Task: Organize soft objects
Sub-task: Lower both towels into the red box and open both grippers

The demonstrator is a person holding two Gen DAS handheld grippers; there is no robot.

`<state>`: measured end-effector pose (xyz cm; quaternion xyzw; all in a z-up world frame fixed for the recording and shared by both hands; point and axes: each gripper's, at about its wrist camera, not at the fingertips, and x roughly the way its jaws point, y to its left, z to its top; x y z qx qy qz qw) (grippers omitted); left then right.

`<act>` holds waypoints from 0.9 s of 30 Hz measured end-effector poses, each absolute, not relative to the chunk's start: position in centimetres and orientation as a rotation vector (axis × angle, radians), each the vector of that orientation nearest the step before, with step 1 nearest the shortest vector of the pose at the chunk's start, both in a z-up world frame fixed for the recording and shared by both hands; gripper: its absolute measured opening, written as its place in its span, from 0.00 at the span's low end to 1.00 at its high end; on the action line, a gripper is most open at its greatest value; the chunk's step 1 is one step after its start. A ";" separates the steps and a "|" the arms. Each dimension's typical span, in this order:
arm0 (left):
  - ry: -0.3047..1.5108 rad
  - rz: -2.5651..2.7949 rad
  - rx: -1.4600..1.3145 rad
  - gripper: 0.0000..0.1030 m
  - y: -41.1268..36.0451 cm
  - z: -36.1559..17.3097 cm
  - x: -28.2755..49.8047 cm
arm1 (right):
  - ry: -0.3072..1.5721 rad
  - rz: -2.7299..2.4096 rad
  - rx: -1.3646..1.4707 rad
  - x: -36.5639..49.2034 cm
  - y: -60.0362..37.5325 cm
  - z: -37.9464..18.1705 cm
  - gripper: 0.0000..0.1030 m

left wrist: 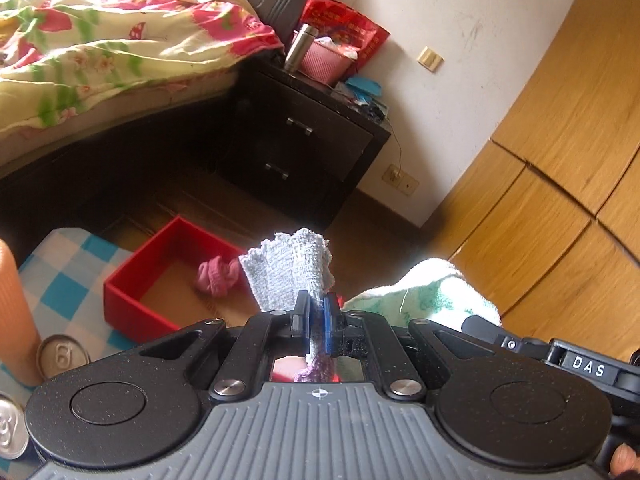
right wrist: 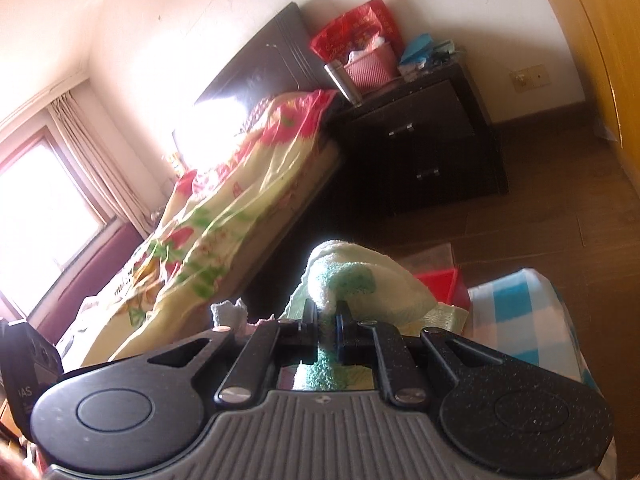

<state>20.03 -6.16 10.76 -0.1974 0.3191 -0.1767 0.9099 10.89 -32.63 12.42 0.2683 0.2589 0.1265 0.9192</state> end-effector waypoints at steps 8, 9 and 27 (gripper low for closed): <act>0.623 -0.359 -0.431 0.02 -6.4 11.1 24.0 | 0.544 0.267 0.542 14.7 -31.6 11.7 0.00; 0.619 -0.359 -0.429 0.02 -6.6 11.1 24.6 | 0.538 0.268 0.542 15.2 -31.6 11.6 0.00; 0.677 -0.273 -0.428 0.05 -5.2 6.0 31.4 | 0.624 0.224 0.531 22.3 -31.4 5.0 0.00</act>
